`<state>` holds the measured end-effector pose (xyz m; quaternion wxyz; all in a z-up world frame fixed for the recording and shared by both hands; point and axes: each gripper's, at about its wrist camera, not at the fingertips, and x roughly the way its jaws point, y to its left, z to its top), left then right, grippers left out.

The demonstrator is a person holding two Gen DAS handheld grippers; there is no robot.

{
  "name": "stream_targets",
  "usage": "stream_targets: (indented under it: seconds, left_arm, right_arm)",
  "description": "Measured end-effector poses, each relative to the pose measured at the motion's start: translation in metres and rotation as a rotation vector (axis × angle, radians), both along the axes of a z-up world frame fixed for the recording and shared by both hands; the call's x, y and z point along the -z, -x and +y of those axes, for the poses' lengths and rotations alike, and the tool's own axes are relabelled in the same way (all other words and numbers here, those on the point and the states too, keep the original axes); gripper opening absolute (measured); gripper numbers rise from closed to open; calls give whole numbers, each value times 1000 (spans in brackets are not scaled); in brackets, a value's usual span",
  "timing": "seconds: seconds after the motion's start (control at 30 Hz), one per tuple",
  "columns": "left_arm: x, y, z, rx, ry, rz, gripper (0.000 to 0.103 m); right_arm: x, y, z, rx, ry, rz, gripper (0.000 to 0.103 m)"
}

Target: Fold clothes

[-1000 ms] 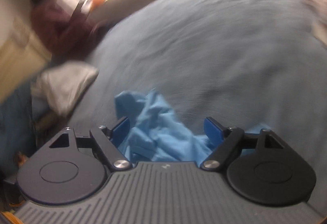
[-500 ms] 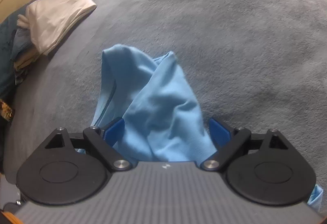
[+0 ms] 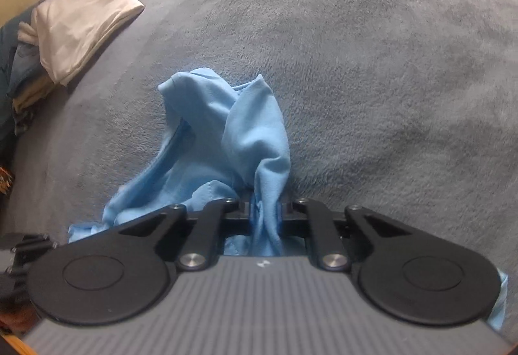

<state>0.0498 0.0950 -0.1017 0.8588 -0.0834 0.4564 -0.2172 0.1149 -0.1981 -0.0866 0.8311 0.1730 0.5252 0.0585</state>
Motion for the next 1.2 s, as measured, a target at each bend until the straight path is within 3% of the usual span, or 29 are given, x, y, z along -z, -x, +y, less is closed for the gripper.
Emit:
stream_targets:
  seconds: [0.37,0.7,0.8,0.9,0.97,1.03,1.13,1.2]
  left_arm:
    - [-16,-86,24,-115,-48,-92,6]
    - [-23,-147,0,-119,-114,-159,7]
    - [-13,-157,-8,-99,-125,-122,9]
    - [-4,-153,-2,-100,-93,-70,28]
    - [-1,-147,11,-119,-41,-54,50]
    - [-3,-139,27,-158,13,-39,66]
    - [-5,-129,50,-220,80,-18,72]
    - [-5,-123,61,-250,112,8,72]
  right_arm:
    - [0,8,-8,100,-147,30,9]
    - [4,10,-6,179,-258,28,9]
    - [5,10,-4,196,-260,9,9]
    - [10,11,-4,208,-260,-6,13]
    - [13,13,-6,226,-274,-10,19]
    - [12,15,-10,235,-288,-20,27]
    - [4,20,-15,239,-288,-63,46]
    - [-3,22,-18,243,-291,-101,52]
